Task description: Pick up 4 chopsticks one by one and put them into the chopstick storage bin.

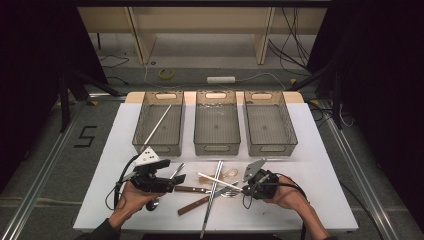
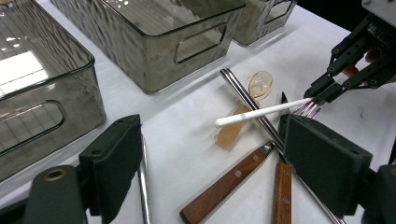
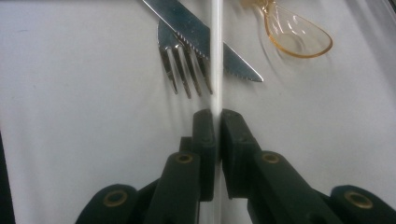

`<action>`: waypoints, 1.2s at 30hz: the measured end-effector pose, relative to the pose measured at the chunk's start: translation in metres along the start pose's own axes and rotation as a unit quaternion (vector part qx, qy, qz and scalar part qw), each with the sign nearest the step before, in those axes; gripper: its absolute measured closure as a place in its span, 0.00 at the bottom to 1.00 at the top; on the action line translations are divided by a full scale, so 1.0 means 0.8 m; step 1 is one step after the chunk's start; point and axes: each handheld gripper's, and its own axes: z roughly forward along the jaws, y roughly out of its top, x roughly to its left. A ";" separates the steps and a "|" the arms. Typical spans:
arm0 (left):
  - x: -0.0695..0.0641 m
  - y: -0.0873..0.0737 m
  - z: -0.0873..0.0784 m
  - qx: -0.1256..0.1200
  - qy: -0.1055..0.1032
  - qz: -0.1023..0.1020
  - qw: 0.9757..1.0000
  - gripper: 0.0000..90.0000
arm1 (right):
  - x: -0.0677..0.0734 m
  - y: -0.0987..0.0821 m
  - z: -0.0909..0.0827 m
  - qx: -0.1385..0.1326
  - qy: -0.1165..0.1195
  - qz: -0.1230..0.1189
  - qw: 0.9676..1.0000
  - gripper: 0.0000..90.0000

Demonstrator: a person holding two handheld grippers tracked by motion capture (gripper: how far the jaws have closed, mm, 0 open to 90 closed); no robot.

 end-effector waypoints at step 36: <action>-0.016 0.005 0.006 0.025 -0.029 0.033 0.999 0.21 | 0.029 0.030 -0.036 -0.022 -0.015 -0.052 0.998 0.96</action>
